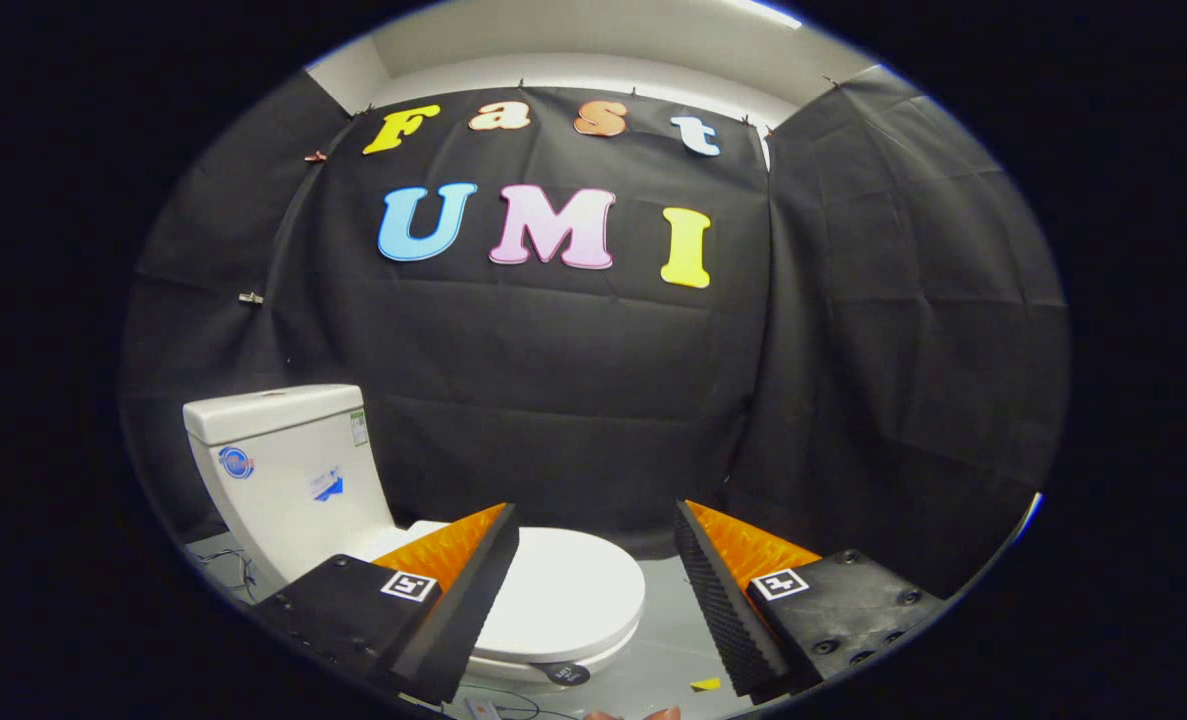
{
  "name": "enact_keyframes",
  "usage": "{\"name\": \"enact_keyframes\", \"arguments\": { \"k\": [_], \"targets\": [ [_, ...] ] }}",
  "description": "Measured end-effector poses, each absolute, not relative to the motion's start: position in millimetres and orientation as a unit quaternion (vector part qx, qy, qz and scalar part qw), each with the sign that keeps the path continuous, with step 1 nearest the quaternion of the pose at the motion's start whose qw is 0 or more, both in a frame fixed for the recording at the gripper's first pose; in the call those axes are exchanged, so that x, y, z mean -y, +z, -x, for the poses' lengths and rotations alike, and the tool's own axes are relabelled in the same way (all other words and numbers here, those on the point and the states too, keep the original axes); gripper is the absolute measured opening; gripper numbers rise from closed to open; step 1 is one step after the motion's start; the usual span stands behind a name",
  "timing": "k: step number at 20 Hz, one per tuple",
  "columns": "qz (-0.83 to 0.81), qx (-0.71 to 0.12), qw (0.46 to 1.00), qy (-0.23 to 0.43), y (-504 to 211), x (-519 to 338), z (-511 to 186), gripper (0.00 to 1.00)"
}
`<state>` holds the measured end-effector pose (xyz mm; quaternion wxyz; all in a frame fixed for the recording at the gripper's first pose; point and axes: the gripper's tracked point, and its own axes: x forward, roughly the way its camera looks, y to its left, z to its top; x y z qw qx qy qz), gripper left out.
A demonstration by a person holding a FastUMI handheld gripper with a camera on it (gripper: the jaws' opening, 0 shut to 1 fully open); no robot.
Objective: Open the toilet lid.
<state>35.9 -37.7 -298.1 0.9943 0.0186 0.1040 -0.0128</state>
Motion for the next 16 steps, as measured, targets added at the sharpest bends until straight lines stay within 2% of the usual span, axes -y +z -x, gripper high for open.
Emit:
{"name": "enact_keyframes", "arguments": {
  "k": [9, 16],
  "targets": [
    [-0.136, -0.244, 0.96, -0.007, -428, 61, -24, 0.99],
    [-0.346, -0.365, 0.864, 0.02, -498, 45, -10, 0.99]
  ]
}}
